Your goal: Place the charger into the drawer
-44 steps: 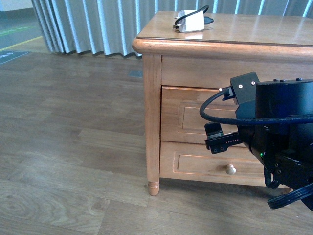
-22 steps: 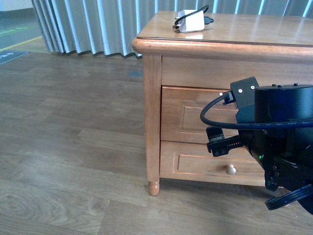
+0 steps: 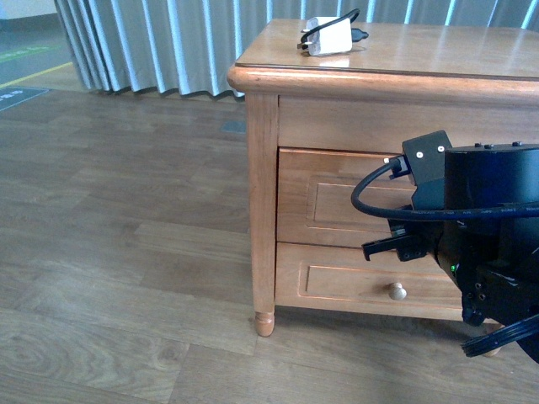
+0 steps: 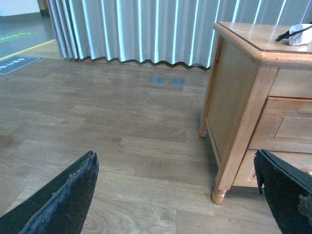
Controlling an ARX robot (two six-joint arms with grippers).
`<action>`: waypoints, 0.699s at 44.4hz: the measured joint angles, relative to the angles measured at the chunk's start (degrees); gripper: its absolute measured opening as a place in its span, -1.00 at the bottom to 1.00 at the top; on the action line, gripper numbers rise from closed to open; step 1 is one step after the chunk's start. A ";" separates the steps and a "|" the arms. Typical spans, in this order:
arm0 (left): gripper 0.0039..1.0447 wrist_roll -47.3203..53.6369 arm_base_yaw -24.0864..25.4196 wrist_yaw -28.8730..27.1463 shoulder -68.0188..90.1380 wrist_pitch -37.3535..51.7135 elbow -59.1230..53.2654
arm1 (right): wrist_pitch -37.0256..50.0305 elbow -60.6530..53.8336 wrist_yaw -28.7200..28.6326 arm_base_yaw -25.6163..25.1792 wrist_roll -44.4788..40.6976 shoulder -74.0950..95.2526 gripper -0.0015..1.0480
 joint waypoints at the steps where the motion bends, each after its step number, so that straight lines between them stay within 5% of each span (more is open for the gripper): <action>1: 0.89 0.00 0.00 0.00 0.00 0.00 0.00 | 0.04 0.00 -0.09 -0.09 -0.07 0.00 -0.47; 31: 0.89 0.00 0.00 0.00 0.00 0.00 0.00 | 0.11 -0.02 0.07 -0.07 -0.44 0.00 -0.55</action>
